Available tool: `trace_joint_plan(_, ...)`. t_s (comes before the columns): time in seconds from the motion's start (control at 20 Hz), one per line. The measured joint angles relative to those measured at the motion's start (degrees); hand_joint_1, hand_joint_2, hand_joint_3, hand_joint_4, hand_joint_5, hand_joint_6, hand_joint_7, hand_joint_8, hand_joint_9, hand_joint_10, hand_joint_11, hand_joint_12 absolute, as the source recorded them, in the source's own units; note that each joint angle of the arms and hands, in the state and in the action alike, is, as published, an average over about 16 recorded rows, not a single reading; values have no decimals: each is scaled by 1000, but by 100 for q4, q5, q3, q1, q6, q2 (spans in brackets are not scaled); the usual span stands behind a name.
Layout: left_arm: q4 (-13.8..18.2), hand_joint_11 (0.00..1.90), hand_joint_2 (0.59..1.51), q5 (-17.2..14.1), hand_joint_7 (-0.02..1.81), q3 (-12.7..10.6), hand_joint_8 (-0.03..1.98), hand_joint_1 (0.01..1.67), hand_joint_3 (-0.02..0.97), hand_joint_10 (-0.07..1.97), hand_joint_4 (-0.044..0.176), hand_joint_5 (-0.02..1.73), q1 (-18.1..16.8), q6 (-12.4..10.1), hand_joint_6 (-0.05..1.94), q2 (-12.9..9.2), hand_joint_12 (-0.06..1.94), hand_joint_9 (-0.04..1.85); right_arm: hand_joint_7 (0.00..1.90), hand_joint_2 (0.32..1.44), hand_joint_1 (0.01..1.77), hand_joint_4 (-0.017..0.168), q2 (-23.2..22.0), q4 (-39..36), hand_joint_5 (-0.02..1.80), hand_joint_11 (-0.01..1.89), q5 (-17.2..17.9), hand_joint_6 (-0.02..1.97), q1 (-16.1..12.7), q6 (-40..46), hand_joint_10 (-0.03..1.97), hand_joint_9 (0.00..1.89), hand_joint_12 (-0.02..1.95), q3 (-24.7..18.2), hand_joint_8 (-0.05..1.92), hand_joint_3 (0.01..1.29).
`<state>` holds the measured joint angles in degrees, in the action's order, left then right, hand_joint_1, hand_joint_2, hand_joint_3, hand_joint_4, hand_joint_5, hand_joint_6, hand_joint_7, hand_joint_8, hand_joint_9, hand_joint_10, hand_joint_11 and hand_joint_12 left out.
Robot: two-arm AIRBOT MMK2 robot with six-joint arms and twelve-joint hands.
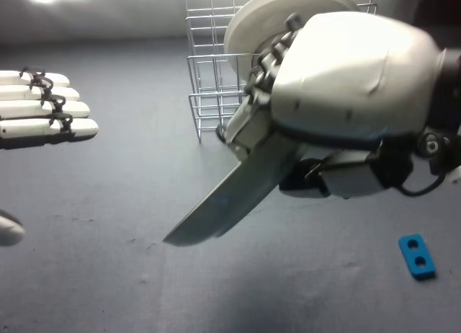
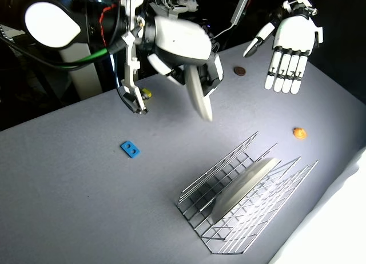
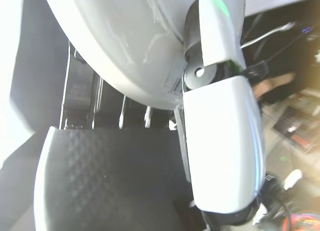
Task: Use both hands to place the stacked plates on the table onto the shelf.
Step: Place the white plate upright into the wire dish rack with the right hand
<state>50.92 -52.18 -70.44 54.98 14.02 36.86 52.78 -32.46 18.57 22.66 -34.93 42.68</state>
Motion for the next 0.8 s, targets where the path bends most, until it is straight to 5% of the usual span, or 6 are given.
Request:
trace_joint_plan(0.45,672,16,1123,-613,26,-171,16,14,5,17,7,23,-35,-17,18,-18,8,17,1111,1021,1227,10,-147,-1192,963,893,60,904,-455,2589,68,1322,1027,317,767,14)
trace_joint_plan(0.8,866,16,1124,-828,28,-251,16,14,5,17,7,20,4,-18,17,-20,9,21,1114,1020,1227,7,-106,-1153,963,909,-260,903,-759,3667,64,1336,1027,609,762,15)
